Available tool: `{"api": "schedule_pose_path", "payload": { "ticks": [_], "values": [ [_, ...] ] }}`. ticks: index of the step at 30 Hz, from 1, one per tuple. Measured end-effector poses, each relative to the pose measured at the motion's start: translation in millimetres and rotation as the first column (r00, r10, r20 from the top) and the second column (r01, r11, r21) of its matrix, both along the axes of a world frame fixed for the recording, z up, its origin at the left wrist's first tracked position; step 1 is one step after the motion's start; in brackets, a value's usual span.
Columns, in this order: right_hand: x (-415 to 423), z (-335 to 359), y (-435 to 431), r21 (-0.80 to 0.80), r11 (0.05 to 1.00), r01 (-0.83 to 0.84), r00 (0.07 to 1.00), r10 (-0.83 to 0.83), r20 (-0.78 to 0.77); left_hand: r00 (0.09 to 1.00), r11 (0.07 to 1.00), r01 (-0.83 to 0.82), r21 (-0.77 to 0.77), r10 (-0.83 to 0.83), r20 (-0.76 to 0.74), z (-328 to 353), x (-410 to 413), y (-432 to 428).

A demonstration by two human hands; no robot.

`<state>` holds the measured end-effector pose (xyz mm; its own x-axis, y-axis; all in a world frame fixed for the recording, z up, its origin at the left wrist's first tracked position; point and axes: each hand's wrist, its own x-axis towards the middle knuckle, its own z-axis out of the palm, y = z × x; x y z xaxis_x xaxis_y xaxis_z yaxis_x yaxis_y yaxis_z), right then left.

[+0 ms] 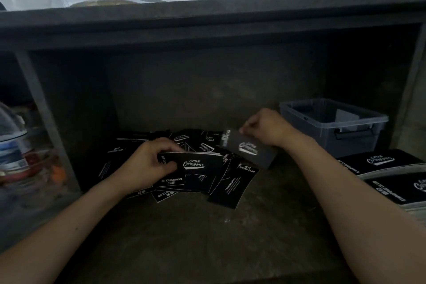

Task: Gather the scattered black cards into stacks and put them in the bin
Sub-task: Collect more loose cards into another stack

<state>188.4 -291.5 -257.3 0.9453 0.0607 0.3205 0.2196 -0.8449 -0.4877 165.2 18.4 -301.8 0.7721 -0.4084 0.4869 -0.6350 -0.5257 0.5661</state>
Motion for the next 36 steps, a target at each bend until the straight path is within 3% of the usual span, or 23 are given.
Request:
{"api": "schedule_pose_path", "payload": {
  "ticks": [3, 6, 8, 10, 11, 12, 13, 15, 18, 25, 27, 28, 29, 31, 33, 36],
  "values": [
    [-16.2, -6.4, 31.4, 0.239, 0.94, -0.242, 0.97, 0.243, 0.028, 1.0, 1.0, 0.027, 0.008, -0.027, 0.008, -1.9, -0.5, -3.5],
    [-25.6, -16.2, 61.0, 0.363, 0.845, -0.394, 0.884, 0.456, -0.103, 0.994, 0.994, 0.077, -0.083, -0.083, -0.071, -4.7, -1.6, -6.3],
    [-22.2, -12.9, 64.7, 0.542, 0.753, -0.372, 0.829, 0.533, -0.171, 0.991, 0.992, 0.101, -0.071, -0.107, -0.075, -4.4, -1.8, -5.5],
    [-12.4, -7.2, 53.8, 0.692, 0.68, -0.244, 0.905, 0.417, -0.091, 0.992, 0.994, 0.101, -0.033, -0.103, -0.072, -2.4, -3.6, -5.1],
    [-6.4, -6.2, 43.7, 0.684, 0.712, -0.155, 0.965, 0.259, -0.051, 0.993, 0.995, 0.098, -0.011, -0.098, -0.06, -1.7, -4.6, -5.0],
    [1.0, -7.3, 30.7, 0.586, 0.809, -0.042, 0.997, 0.068, -0.023, 0.995, 0.996, 0.093, 0.008, -0.093, -0.045, -1.1, -5.8, -4.9],
    [7.2, -10.7, 17.4, 0.4, 0.912, 0.092, 0.995, -0.099, -0.003, 0.996, 0.996, 0.088, 0.023, -0.087, -0.031, -0.8, -7.1, -5.0],
    [14.1, -23.0, -2.6, 0.043, 0.954, 0.298, 0.954, -0.296, -0.053, 0.996, 0.995, 0.088, 0.036, -0.088, -0.008, 0.1, -8.9, -5.7],
    [21.2, -38.5, -6.5, -0.098, 0.93, 0.355, 0.905, -0.368, -0.212, 0.994, 0.993, 0.108, 0.043, -0.109, 0.017, -0.6, -8.9, -5.9],
    [34.5, -31.3, -13.2, -0.038, 0.943, 0.33, 0.888, -0.324, -0.325, 0.99, 0.989, 0.141, 0.045, -0.139, -0.039, -1.9, -8.8, -6.7],
    [33.0, -27.3, -13.9, 0.1, 0.929, 0.355, 0.899, -0.31, -0.31, 0.988, 0.989, 0.142, 0.037, -0.139, -0.072, -1.8, -8.6, -6.2],
    [30.7, -24.7, -12.9, 0.27, 0.899, 0.345, 0.917, -0.26, -0.304, 0.988, 0.989, 0.139, 0.039, -0.137, -0.066, -2.0, -8.2, -5.9],
    [26.8, -20.7, -9.3, 0.471, 0.828, 0.304, 0.941, -0.185, -0.283, 0.989, 0.99, 0.137, 0.041, -0.135, -0.054, -2.4, -7.7, -5.6],
    [14.9, -12.8, 2.7, 0.793, 0.586, 0.168, 0.976, 0.015, -0.218, 0.991, 0.99, 0.134, 0.044, -0.133, -0.024, -3.4, -6.2, -5.2],
    [4.8, -9.5, 15.8, 0.907, 0.418, 0.061, 0.972, 0.182, -0.149, 0.992, 0.991, 0.126, 0.04, -0.127, 0.009, -4.4, -3.5, -4.9],
    [-0.9, -13.8, 33.9, 0.913, 0.409, -0.004, 0.935, 0.326, -0.142, 0.998, 0.998, 0.06, -0.026, -0.06, 0.028, -3.1, 1.0, -4.1]
  ]
}}
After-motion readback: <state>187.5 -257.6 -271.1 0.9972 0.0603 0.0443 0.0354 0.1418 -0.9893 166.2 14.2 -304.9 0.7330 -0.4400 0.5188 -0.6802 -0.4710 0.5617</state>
